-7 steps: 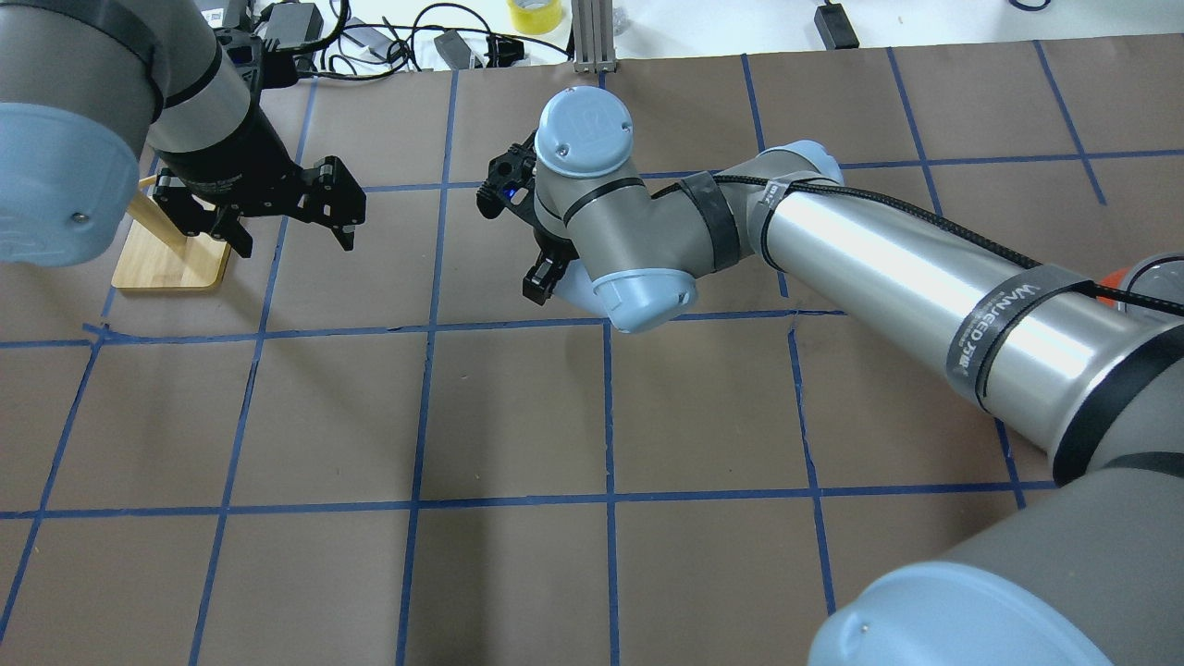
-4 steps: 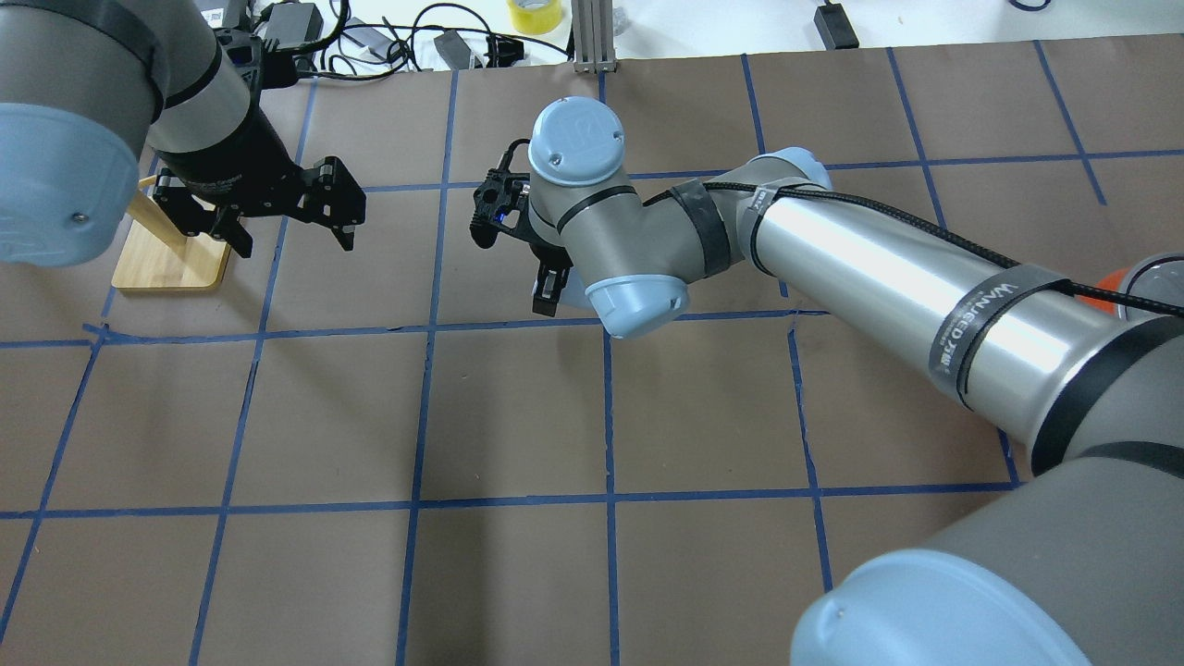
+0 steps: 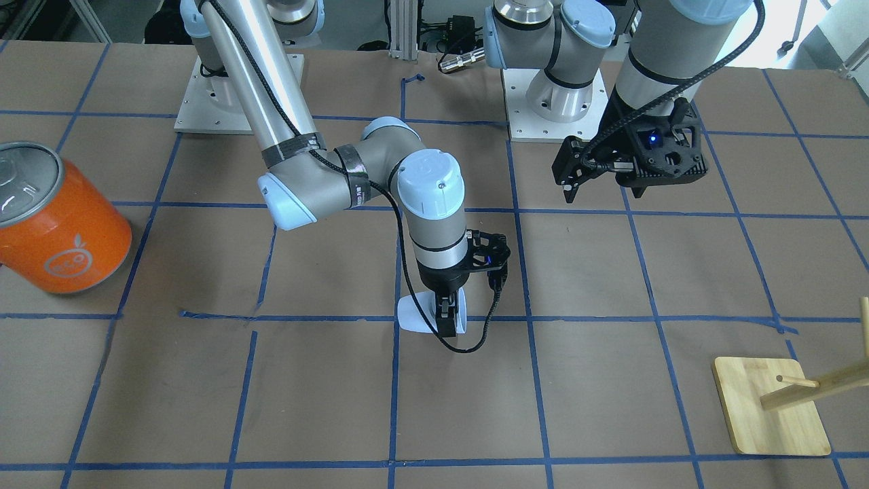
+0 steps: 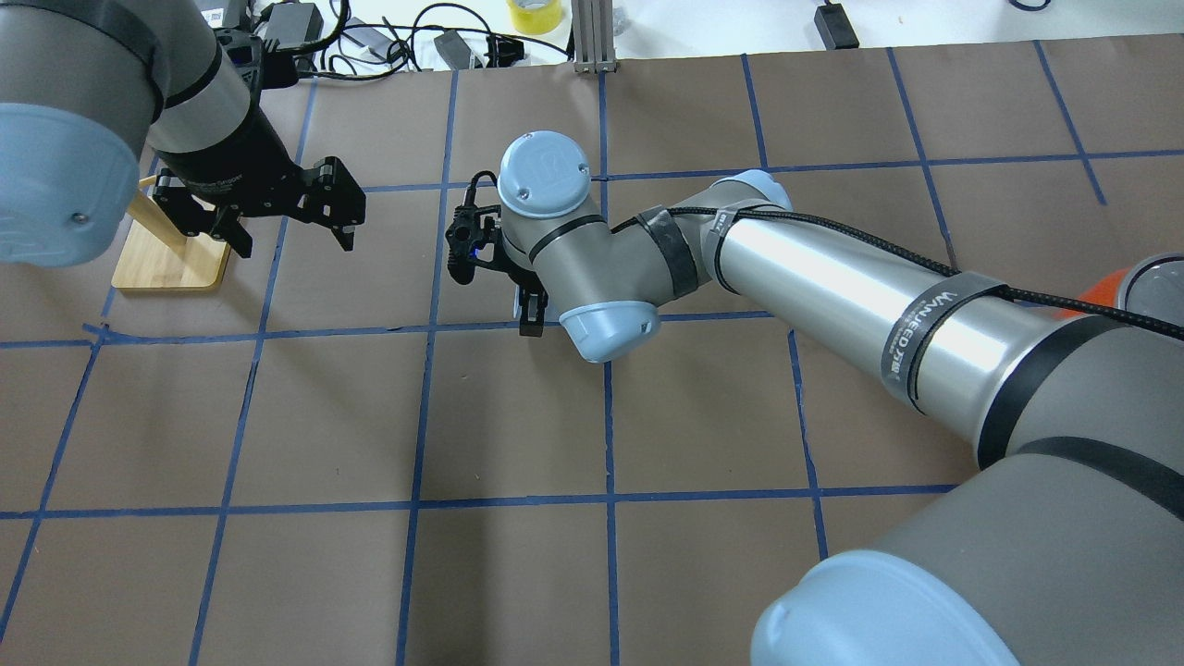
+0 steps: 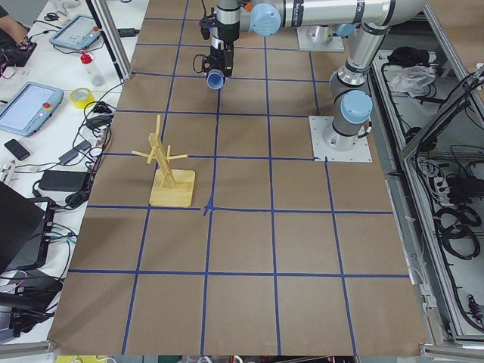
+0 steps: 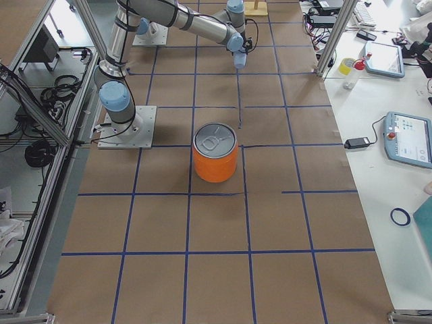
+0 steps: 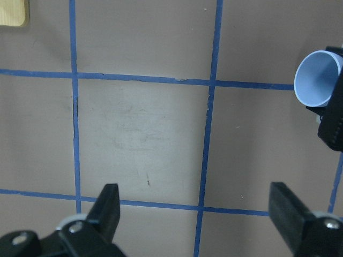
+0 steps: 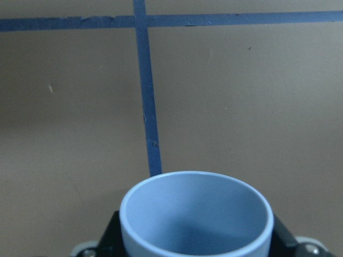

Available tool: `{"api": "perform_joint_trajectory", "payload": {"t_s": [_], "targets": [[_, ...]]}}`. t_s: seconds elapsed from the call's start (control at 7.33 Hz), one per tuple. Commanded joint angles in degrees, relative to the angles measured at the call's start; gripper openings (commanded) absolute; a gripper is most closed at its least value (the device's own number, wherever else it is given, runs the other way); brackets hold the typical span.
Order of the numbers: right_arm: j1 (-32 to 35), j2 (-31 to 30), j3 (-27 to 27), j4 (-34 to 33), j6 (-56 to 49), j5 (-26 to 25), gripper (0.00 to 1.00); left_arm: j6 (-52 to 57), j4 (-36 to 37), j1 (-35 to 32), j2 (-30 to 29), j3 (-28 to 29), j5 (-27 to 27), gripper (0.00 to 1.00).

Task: Flip cup
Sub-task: 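Lift the cup with the right gripper and carry it toward the left arm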

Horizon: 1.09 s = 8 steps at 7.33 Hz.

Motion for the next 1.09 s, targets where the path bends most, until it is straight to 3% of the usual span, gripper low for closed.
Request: {"api": "perform_joint_trajectory", "payload": {"t_s": [0.0,0.14,0.27,0.41,0.55,0.68,0.95], "targets": [[-0.01,-0.11,0.25,0.0,-4.74,-1.18,0.28,0.02,0.09,0.0,-0.05,0.09,-0.02,1.0],[-0.01,0.41,0.25,0.0,-4.5,-1.27,0.32,0.02,0.0,0.0,0.03,0.0,-0.02,1.0],[-0.01,1.03,0.25,-0.26,-5.02,-1.27,0.43,-0.07,0.0,0.0,-0.05,0.09,-0.02,1.0],[-0.01,0.95,0.16,-1.39,-4.59,-1.54,0.63,-0.07,0.0,0.0,0.03,0.0,-0.02,1.0],[-0.36,0.94,0.25,-1.23,-4.76,-1.63,0.9,-0.07,0.09,0.0,0.03,0.09,-0.02,1.0],[-0.53,1.03,0.34,-0.97,-4.76,-1.71,1.0,0.02,0.0,0.0,0.03,0.09,0.06,1.0],[-2.02,-0.19,-0.97,1.22,-4.67,-3.02,1.0,0.02,0.09,0.0,-0.05,0.09,-0.02,1.0]]}}
